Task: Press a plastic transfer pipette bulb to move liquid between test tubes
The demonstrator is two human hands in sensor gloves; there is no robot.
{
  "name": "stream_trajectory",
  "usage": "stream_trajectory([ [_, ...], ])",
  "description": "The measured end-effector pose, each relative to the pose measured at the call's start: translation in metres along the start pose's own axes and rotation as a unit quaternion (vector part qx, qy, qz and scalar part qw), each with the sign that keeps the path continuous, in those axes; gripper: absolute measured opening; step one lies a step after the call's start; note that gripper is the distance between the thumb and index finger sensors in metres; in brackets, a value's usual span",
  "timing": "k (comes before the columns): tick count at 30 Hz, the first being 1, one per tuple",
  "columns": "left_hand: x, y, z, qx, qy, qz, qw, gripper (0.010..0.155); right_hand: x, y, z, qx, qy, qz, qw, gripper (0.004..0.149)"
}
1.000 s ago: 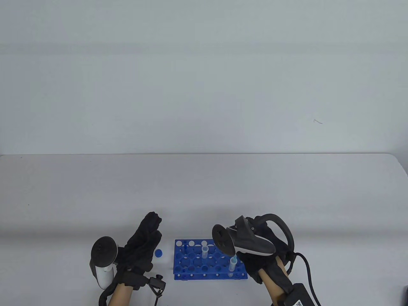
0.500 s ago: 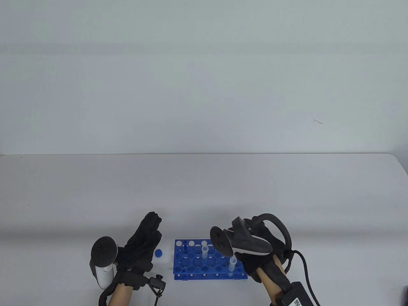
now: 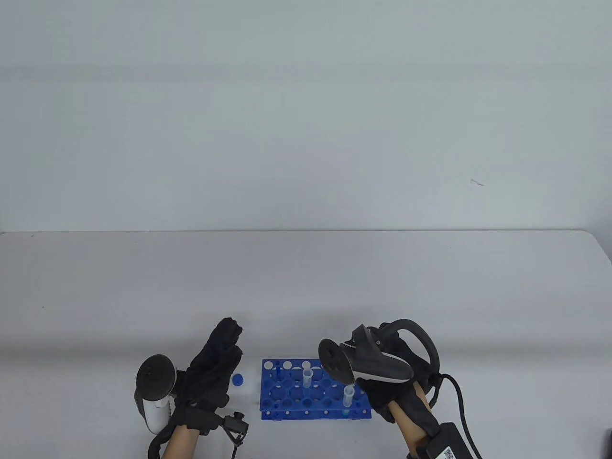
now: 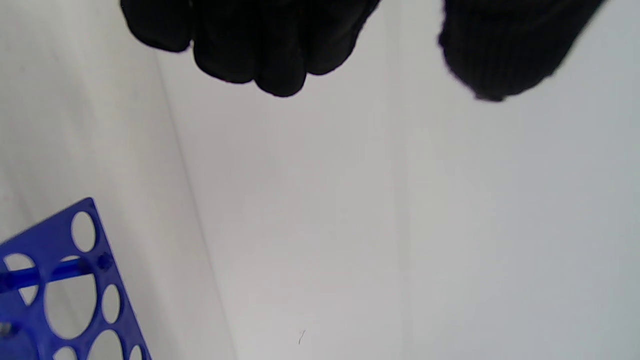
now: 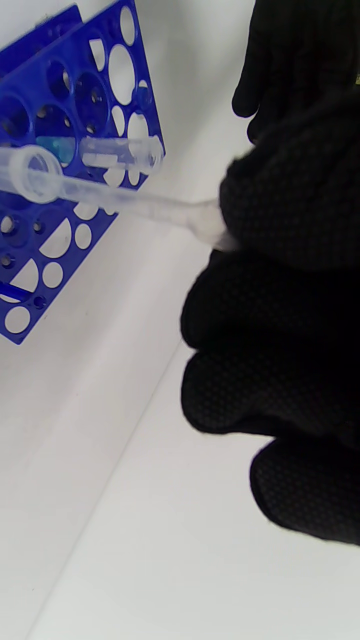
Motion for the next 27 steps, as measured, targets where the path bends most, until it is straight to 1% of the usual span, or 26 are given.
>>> stream_trajectory([
  [7, 0.000, 0.000, 0.000, 0.000, 0.001, 0.000, 1.000, 0.091, 0.002, 0.003, 0.005, -0.015, -0.005, -0.008, 1.000, 0.039],
  [10, 0.000, 0.000, 0.000, 0.000, 0.001, 0.000, 1.000, 0.091, 0.006, 0.009, 0.009, -0.016, -0.014, -0.003, 1.000, 0.040],
  [13, 0.000, 0.000, 0.000, 0.000, 0.001, 0.000, 1.000, 0.092, 0.010, 0.017, 0.016, -0.026, -0.035, -0.013, 0.999, 0.041],
  [16, -0.001, 0.000, 0.000, 0.001, 0.001, 0.000, 1.000, 0.091, 0.018, 0.027, 0.024, -0.038, -0.040, 0.007, 0.998, 0.043],
  [21, -0.001, 0.000, 0.000, 0.001, 0.001, 0.000, 1.000, 0.091, 0.032, 0.049, 0.036, -0.050, -0.068, 0.056, 0.995, 0.047],
  [24, -0.001, 0.000, 0.000, 0.001, 0.002, 0.000, 1.000, 0.091, 0.040, 0.060, 0.039, -0.046, -0.089, 0.101, 0.990, 0.047],
  [27, -0.001, 0.000, 0.000, 0.001, 0.002, -0.001, 1.000, 0.091, 0.045, 0.064, 0.035, -0.033, -0.101, 0.154, 0.982, 0.047],
])
Point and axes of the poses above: the tracker on the back of each hand, its own z axis roughly to the little-finger side, its own y axis roughly from the fingertips to the wrist, x = y × z, the point moved 1 cm from there along -y, roughly from the wrist to the fingertips, and after that the axes turned 10 degrees about -z, right-handed, at the moved point
